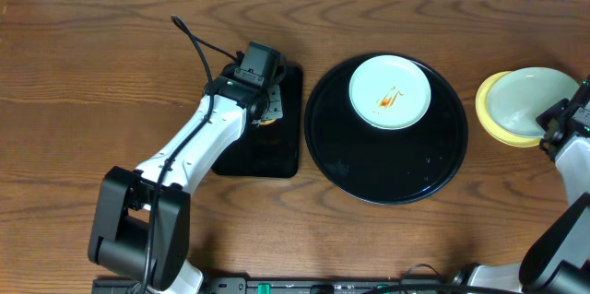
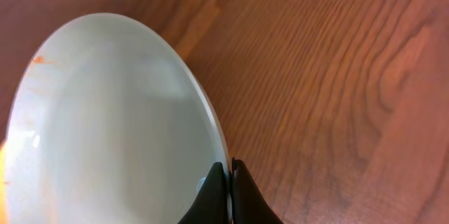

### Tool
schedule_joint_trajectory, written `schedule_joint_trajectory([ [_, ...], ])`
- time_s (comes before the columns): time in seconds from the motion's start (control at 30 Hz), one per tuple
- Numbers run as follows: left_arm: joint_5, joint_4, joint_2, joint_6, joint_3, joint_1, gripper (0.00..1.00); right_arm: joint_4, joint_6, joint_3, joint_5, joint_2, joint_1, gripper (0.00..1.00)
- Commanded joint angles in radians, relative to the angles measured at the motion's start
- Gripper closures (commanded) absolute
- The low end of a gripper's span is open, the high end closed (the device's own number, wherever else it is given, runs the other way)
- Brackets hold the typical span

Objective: Clean dirty plates on tray and stack at the side
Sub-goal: 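Set the pale green plate onto the yellow plate and release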

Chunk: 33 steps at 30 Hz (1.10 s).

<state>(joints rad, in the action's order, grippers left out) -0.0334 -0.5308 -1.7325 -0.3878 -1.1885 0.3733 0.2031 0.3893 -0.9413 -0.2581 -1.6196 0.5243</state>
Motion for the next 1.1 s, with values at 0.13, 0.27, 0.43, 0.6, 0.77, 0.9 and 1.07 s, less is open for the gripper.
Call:
schedule_joint_trajectory([
  [0.13,-0.02,0.001,-0.007,0.012,0.003,-0.004,0.92,-0.034,-0.124,-0.016,0.319,-0.01,-0.006,0.69],
  [0.27,-0.019,0.0,-0.007,0.012,0.003,-0.004,0.92,0.004,-0.183,-0.016,0.586,-0.006,-0.058,0.64],
  [0.43,-0.02,0.001,-0.007,0.012,0.003,-0.004,0.92,0.114,-0.209,-0.016,0.729,-0.007,-0.198,0.61],
  [0.6,-0.019,0.0,-0.007,0.012,0.003,-0.004,0.92,0.195,-0.176,-0.011,0.645,-0.016,-0.345,0.57],
  [0.77,-0.019,0.001,-0.007,0.012,0.003,-0.004,0.93,0.217,-0.103,-0.011,0.567,-0.038,-0.446,0.57],
  [0.9,-0.019,0.001,-0.007,0.012,0.003,-0.004,0.92,0.217,-0.019,-0.011,0.494,-0.073,-0.5,0.57],
  [1.07,-0.02,0.001,-0.007,0.012,0.003,-0.004,0.92,0.201,0.03,-0.011,0.475,-0.137,-0.54,0.61],
])
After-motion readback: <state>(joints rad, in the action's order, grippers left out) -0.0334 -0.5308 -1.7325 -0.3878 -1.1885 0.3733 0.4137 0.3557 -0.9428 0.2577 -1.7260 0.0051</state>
